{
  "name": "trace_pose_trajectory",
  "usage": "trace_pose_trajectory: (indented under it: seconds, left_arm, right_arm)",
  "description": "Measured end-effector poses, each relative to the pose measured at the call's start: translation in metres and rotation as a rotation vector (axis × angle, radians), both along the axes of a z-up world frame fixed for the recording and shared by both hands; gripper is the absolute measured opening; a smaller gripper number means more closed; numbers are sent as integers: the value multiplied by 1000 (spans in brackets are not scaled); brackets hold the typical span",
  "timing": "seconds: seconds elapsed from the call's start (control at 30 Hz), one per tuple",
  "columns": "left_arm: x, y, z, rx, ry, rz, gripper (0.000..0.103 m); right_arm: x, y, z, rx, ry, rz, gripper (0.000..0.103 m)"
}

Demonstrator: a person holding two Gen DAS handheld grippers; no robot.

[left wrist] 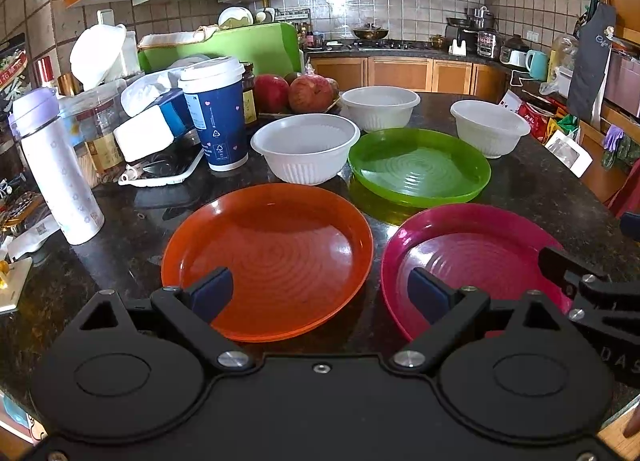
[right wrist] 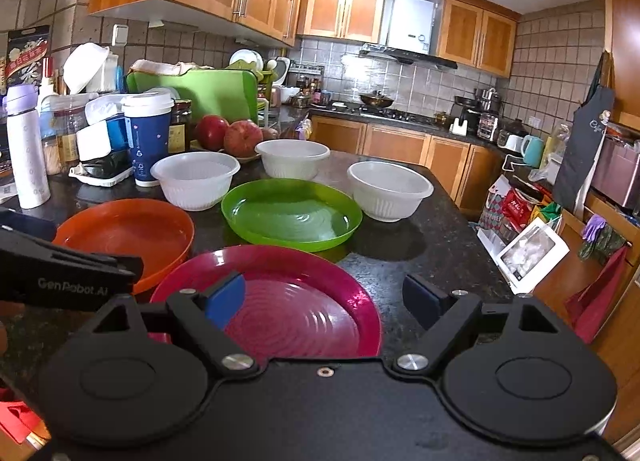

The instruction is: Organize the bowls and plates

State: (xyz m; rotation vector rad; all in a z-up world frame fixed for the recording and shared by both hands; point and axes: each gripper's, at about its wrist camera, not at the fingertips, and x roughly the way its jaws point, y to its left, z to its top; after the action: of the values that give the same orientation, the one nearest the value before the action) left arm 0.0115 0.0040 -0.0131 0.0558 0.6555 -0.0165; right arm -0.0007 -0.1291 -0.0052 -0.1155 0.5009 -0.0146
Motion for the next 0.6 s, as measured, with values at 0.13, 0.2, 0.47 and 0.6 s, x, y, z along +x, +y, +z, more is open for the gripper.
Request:
trace_pose_trajectory:
  seconds: [0.13,0.2,0.47,0.6]
  left_arm:
    - [1,0,-1,2,2,2,94]
    - [1,1,-1,0,3,3,94]
    - [2,1,-2,7,5,0,94]
    - [3,1,-2,8,6,10,94]
  right_arm:
    - [0,-1,0,-7,-3,-3,89]
    - [0,-1,0,-2,-4,-2,89]
    - [-1,1,-1,-19,-22,-3,89]
    - [0,1,0,-24,-23,-7,89]
